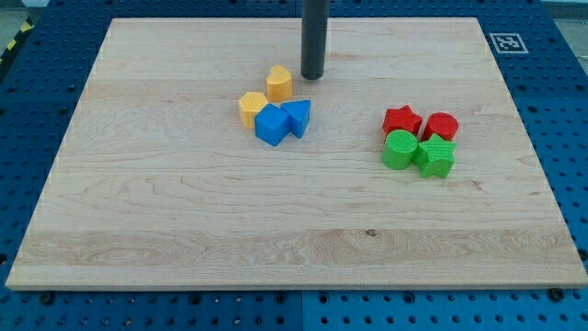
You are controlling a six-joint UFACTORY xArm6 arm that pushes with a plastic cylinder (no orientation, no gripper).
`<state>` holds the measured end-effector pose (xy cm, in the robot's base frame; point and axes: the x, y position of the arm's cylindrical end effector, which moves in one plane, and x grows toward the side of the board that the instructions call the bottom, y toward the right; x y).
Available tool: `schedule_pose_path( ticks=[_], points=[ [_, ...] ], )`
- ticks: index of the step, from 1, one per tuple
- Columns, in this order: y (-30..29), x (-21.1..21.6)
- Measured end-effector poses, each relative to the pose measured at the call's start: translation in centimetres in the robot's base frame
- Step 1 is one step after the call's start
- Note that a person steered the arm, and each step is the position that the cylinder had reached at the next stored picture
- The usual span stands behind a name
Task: Slide the yellow heart closer to the yellow hexagon
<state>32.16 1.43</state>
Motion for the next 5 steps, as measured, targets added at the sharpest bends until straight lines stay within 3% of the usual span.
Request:
schedule_pose_path(
  ticks=[5],
  points=[
    [-3.9,-0.5]
  ],
)
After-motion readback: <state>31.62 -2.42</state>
